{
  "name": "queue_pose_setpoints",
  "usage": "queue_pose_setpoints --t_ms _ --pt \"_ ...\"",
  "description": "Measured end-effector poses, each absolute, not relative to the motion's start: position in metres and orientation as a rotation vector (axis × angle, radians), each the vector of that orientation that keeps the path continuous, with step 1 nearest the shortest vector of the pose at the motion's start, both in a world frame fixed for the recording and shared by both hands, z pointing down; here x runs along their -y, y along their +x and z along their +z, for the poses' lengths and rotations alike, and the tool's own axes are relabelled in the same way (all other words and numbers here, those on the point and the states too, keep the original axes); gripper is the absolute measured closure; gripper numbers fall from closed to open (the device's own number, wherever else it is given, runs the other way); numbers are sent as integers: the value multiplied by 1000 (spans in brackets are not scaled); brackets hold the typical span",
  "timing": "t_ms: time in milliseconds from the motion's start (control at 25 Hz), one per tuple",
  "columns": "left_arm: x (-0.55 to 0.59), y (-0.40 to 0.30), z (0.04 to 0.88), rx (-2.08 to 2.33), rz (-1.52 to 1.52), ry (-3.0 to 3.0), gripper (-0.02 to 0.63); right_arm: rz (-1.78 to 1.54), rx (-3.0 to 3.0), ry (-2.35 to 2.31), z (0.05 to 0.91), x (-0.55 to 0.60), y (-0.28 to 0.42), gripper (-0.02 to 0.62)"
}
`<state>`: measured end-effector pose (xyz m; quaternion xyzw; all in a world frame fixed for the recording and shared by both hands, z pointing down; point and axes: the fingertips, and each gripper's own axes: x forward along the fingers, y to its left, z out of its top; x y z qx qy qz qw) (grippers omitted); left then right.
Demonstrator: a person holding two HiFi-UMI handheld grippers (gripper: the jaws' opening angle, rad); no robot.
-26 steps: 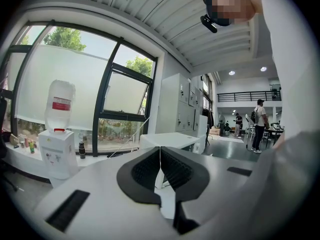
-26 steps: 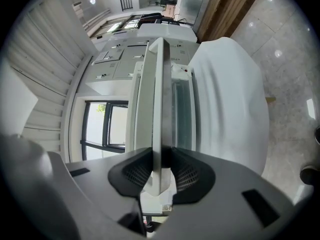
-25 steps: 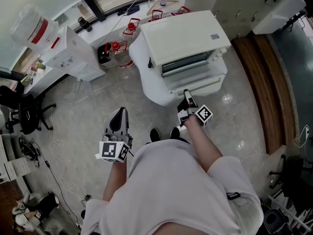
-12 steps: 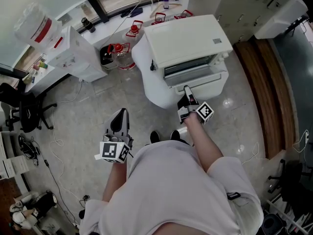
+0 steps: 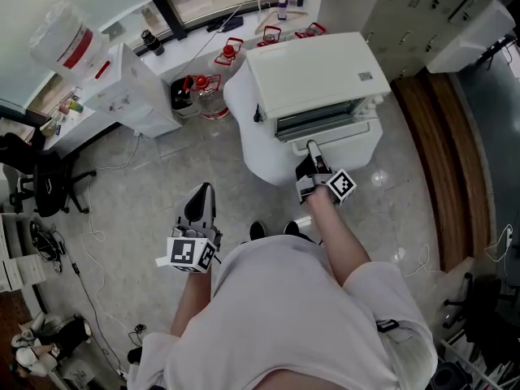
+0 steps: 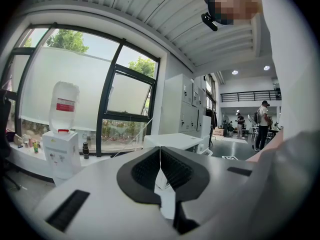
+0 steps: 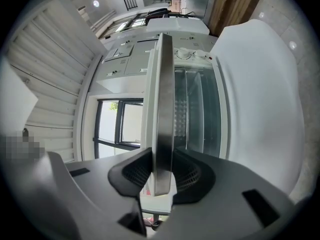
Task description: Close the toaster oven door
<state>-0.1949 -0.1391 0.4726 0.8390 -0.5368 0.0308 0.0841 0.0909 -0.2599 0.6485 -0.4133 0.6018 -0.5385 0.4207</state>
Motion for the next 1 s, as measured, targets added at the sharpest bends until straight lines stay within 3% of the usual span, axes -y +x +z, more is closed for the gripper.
queue_pose_setpoints --t_ms 1000 --pt "142 -207 475 1659 64 2460 586 -1302 -1561 -999 620 313 79 488"
